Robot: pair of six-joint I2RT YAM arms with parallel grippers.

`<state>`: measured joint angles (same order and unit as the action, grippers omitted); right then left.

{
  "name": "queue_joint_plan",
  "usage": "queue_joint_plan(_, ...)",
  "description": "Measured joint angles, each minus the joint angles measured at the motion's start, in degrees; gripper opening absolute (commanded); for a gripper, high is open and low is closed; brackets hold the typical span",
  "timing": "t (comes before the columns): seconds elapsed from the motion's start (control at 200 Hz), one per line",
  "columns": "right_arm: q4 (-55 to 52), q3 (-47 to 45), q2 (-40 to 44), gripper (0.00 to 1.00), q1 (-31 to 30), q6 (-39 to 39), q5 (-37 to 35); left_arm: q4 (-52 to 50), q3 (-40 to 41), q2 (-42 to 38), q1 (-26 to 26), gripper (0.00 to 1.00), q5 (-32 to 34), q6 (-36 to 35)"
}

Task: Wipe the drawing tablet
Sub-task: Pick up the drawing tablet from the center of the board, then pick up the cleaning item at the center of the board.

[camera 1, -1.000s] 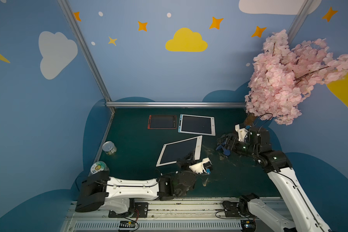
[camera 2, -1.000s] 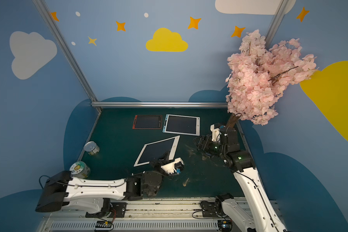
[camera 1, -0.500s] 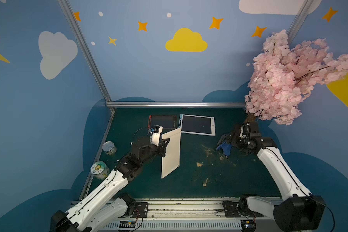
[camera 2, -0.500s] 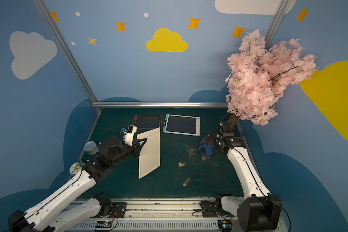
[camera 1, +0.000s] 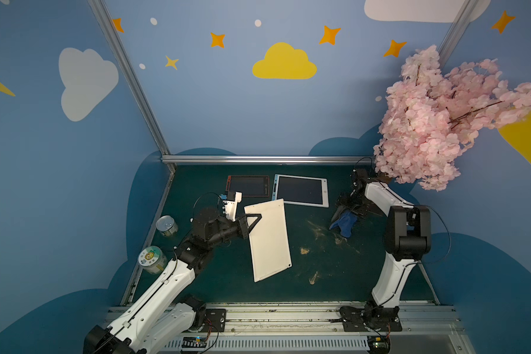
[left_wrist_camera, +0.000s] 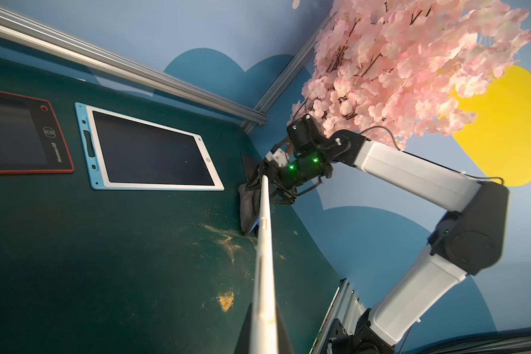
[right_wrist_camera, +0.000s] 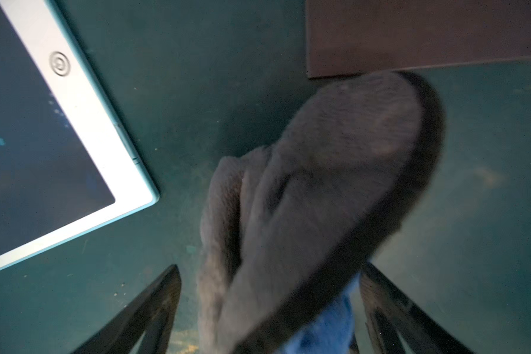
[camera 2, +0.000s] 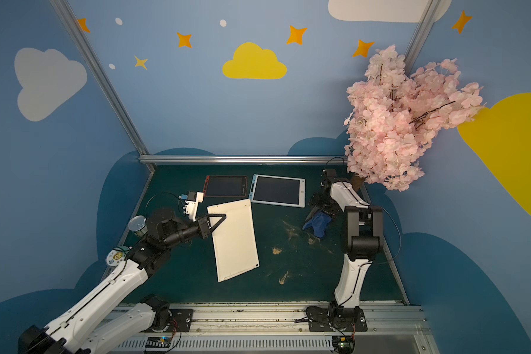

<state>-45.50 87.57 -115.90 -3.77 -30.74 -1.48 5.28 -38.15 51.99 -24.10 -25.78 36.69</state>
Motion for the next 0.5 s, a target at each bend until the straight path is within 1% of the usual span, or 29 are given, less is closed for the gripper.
queue_joint_plan(0.06, -0.48, 0.02, -1.55, 0.88, 0.11, -0.02, 0.52, -0.04, 0.96, -0.48, 0.20, 0.03, -0.35, 0.33)
queue_joint_plan(0.105, -0.87, 0.02, -2.01, 0.85, 0.15, -0.07, 0.63, -0.15, 1.62, -0.85, 0.35, 0.03, -0.46, 0.66)
queue_joint_plan(0.18, -1.18, 0.02, -1.97, 0.77, 0.26, -0.28, 0.63, -0.46, 2.45, -1.49, 0.48, 0.03, -0.61, 0.92)
queue_joint_plan(0.205, -1.18, -0.02, -1.92, 0.72, 0.33, -0.26, 0.63, -0.55, 2.62, -1.68, 0.48, 0.03, -0.63, 0.96)
queue_joint_plan(0.225, -1.14, -0.09, -1.92, 0.66, 0.37, -0.28, 0.63, -0.55, 2.73, -1.81, 0.48, 0.03, -0.61, 1.03)
queue_joint_plan(0.245, -1.09, -0.20, -1.92, 0.56, 0.44, -0.11, 0.66, -0.57, 2.86, -1.95, 0.50, 0.03, -0.63, 1.07)
queue_joint_plan(0.285, -0.96, -0.57, -1.92, 0.33, 0.55, -0.26, 0.70, -0.57, 3.06, -2.19, 0.52, 0.03, -0.66, 1.11)
queue_joint_plan(0.305, -0.92, -0.81, -1.92, 0.20, 0.59, -0.33, 0.81, -0.59, 3.13, -2.23, 0.55, 0.03, -0.68, 1.14)
queue_joint_plan(0.315, -0.92, -0.92, -1.92, 0.12, 0.61, -0.33, 0.85, -0.59, 3.15, -2.25, 0.57, 0.03, -0.70, 1.14)
queue_joint_plan(0.33, -0.87, -1.09, -1.92, 0.02, 0.68, -0.26, 0.96, -0.59, 3.19, -2.27, 0.59, 0.03, -0.74, 1.18)
queue_joint_plan(0.335, -0.83, -1.18, -1.92, 0.00, 0.70, -0.33, 1.07, -0.59, 3.19, -2.27, 0.59, 0.03, -0.76, 1.20)
queue_joint_plan(0.425, -0.15, -2.01, -1.51, 0.00, 1.07, -0.37, 2.67, -0.61, 3.19, -2.25, 0.68, 0.03, -0.87, 1.44)
queue_joint_plan(0.5, 0.96, -3.32, -0.17, 0.00, 1.33, 0.22, 5.60, -0.68, 3.19, -2.23, 0.83, 0.03, -1.18, 2.03)
